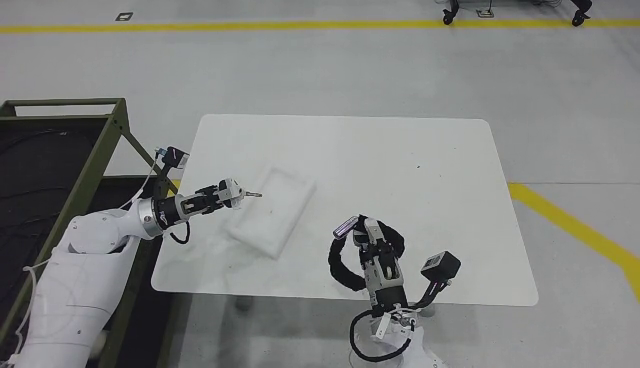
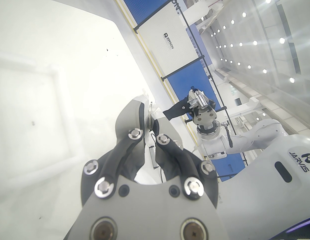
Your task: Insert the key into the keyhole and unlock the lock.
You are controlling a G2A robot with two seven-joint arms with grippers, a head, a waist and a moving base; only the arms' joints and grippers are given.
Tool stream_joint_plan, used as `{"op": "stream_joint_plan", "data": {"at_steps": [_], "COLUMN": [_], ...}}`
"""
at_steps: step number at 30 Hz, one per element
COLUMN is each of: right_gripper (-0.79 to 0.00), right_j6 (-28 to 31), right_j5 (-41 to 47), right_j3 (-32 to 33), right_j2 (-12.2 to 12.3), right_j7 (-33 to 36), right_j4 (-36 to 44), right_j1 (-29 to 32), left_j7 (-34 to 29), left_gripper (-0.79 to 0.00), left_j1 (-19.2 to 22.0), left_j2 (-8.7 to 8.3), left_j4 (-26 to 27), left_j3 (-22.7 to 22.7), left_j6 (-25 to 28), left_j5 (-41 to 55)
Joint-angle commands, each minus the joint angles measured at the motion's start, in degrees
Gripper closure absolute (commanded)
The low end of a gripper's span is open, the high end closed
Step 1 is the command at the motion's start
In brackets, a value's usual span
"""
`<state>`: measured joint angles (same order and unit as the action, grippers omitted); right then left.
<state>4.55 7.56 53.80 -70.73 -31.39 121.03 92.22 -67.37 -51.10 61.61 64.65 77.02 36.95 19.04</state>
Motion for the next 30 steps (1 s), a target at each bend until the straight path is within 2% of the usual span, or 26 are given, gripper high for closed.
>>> {"op": "stream_joint_plan", "data": {"at_steps": [1,12,17,20,22,30], "right_gripper": [0.0,0.0,0.0,0.0,0.0,0.0], "right_j6": [0.0,1.53,1.97,1.43,1.38,2.25], "right_j5": [0.0,-0.4,-2.23,-4.27,-5.05,-9.36], "right_j3": [0.0,-0.28,-4.8,-7.32,-7.77,-12.97], "right_j2": [0.0,-0.22,-1.55,-2.04,-2.18,-4.86], "right_j7": [0.0,2.45,-4.96,-7.09,-8.34,-26.16], "right_j4": [0.0,-1.25,0.29,0.99,0.56,-6.44], "right_j1": [0.0,0.94,3.31,4.49,4.04,-3.02], "left_j7": [0.0,0.0,0.0,0.0,0.0,0.0], "left_gripper": [0.0,0.0,0.0,0.0,0.0,0.0], "left_j1": [0.0,0.0,0.0,0.0,0.0,0.0], "left_j2": [0.0,0.0,0.0,0.0,0.0,0.0], "left_j4": [0.0,0.0,0.0,0.0,0.0,0.0], "left_j3": [0.0,0.0,0.0,0.0,0.0,0.0], "left_j6": [0.0,0.0,0.0,0.0,0.0,0.0], "left_j5": [0.0,0.0,0.0,0.0,0.0,0.0]}}
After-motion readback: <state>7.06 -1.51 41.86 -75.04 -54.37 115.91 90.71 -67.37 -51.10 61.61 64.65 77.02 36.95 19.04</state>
